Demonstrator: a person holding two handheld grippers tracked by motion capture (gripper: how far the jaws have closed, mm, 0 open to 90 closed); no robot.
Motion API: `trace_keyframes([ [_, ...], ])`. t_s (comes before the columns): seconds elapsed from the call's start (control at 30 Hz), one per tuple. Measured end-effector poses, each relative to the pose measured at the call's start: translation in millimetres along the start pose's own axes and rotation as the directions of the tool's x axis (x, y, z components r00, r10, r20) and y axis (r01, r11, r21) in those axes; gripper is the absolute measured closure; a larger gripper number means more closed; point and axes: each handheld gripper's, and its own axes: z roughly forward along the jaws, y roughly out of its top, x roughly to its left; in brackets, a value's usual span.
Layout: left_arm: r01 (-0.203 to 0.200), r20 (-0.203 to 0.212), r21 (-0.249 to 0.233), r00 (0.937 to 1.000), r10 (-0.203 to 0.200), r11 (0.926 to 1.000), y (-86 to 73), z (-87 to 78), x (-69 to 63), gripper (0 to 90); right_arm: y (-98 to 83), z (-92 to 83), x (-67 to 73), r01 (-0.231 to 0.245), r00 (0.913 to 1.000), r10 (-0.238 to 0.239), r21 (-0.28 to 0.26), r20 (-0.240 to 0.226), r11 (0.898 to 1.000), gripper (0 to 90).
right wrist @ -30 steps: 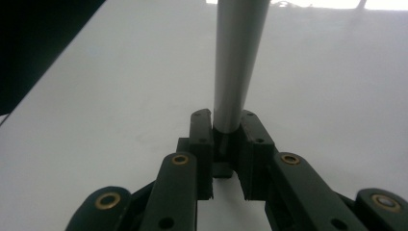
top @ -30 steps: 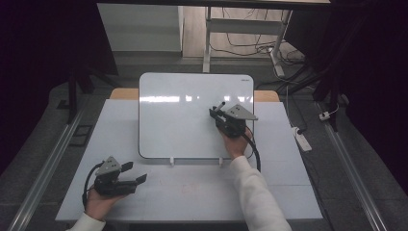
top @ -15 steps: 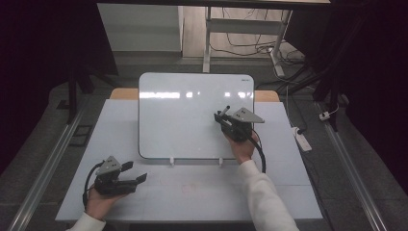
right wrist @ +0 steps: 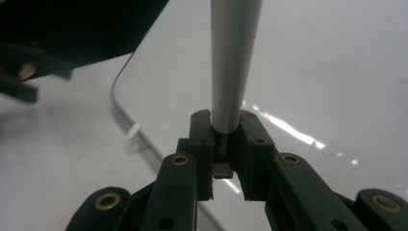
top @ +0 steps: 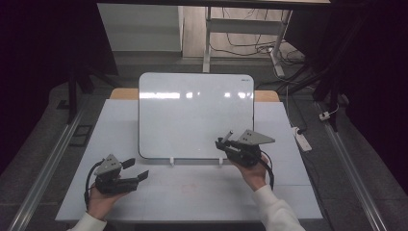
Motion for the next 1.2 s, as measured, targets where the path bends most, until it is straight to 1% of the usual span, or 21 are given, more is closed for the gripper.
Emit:
trace_keyframes([
  [0.03,-0.002,0.001,-0.006,1.0,0.002,1.0,1.0,0.1,-0.9,27.0,-2.8,-2.1,4.3,0.0,0.9999,0.0,0.014,-0.015,1.0,77.9],
  [0.17,-0.048,0.01,-0.036,0.9988,0.048,0.9982,8.7,0.2,-8.9,27.7,-12.2,-6.8,16.0,0.003,0.998,0.001,0.057,-0.064,0.998,77.9],
  [0.2,-0.062,0.018,-0.045,0.9979,0.062,0.9971,11.6,0.6,-11.8,27.7,-14.8,-7.3,18.7,0.004,0.9973,0.0,0.066,-0.074,0.998,77.8],
  [0.23,-0.067,0.024,-0.05,0.9974,0.068,0.9965,13.3,1.3,-13.5,28.1,-17.8,-8.0,21.9,0.001,0.996,0.006,0.073,-0.089,0.997,77.9],
  [0.3,-0.08,0.039,-0.055,0.9959,0.082,0.9953,17.9,3.7,-18.2,28.3,-21.4,-9.4,25.5,0.0,0.9947,0.009,0.081,-0.102,0.997,77.8],
  [0.37,-0.11,0.046,-0.055,0.9926,0.112,0.9925,23.8,6.0,-24.6,28.2,-25.0,-9.5,28.6,-0.002,0.9928,0.013,0.094,-0.119,0.996,77.8],
  [0.4,-0.131,0.051,-0.058,0.9897,0.134,0.9897,28.1,6.9,-29.4,28.2,-25.9,-9.4,29.6,-0.002,0.992,0.015,0.098,-0.125,0.995,77.8],
  [0.47,-0.148,0.069,-0.065,0.9858,0.153,0.9868,34.6,8.3,-36.2,28.1,-27.9,-8.7,32.5,0.0,0.9907,0.014,0.106,-0.135,0.994,77.8],
  [0.53,-0.168,0.094,-0.075,0.9801,0.175,0.9829,43.2,12.1,-44.5,28.1,-29.2,-7.4,35.3,0.004,0.9882,0.013,0.112,-0.152,0.994,77.8],
  [0.6,-0.188,0.109,-0.068,0.9749,0.194,0.9798,50.7,17.2,-51.1,28.2,-29.6,-5.7,38.5,0.01,0.9862,0.011,0.121,-0.165,0.993,77.8],
  [0.63,-0.21,0.111,-0.067,0.97,0.217,0.9754,55.7,20.3,-55.9,28.1,-29.6,-5.0,39.6,0.008,0.9852,0.013,0.123,-0.171,0.992,77.8],
  [0.67,-0.23,0.118,-0.076,0.9642,0.237,0.9703,62.1,24.2,-62.4,28.1,-29.7,-4.0,41.0,0.006,0.9835,0.016,0.124,-0.18,0.992,77.8],
  [0.7,-0.239,0.129,-0.08,0.9602,0.248,0.9677,66.0,26.4,-66.1,28.1,-29.8,-2.5,42.9,0.005,0.9812,0.02,0.125,-0.192,0.992,77.8],
  [0.77,-0.257,0.158,-0.095,0.95,0.269,0.9618,75.6,33.5,-76.5,28.1,-29.8,-0.8,45.0,0.011,0.9798,0.016,0.136,-0.199,0.991,77.8],
  [0.83,-0.28,0.187,-0.095,0.9376,0.293,0.9553,84.7,42.3,-87.2,28.2,-30.4,1.0,46.2,0.009,0.9772,0.021,0.14,-0.211,0.99,77.8],
  [0.9,-0.295,0.206,-0.097,0.9284,0.309,0.9506,90.4,49.1,-94.6,28.6,-30.9,2.7,47.4,0.012,0.9748,0.022,0.15,-0.222,0.989,77.8],
  [1.03,-0.329,0.254,-0.1,0.9043,0.343,0.9392,99.1,63.6,-108.0,31.2,-32.3,6.0,48.4,0.007,0.97,0.034,0.168,-0.241,0.986,77.8],
  [1.07,-0.335,0.267,-0.097,0.8987,0.348,0.9374,100.4,67.9,-110.4,32.2,-32.8,7.0,48.6,0.006,0.9684,0.038,0.173,-0.246,0.985,77.8],
  [1.1,-0.336,0.272,-0.094,0.8966,0.349,0.9371,100.9,70.3,-111.5,33.4,-33.3,8.0,49.0,0.008,0.9671,0.038,0.179,-0.251,0.984,77.7],
  [1.13,-0.339,0.283,-0.092,0.8928,0.351,0.9364,101.6,73.9,-112.8,34.2,-33.6,8.6,49.3,0.01,0.966,0.037,0.183,-0.256,0.983,77.7],
  [1.2,-0.339,0.3,-0.091,0.8874,0.35,0.9364,102.2,77.9,-113.6,37.0,-33.7,10.1,50.5,0.019,0.9627,0.035,0.194,-0.268,0.981,77.7],
])
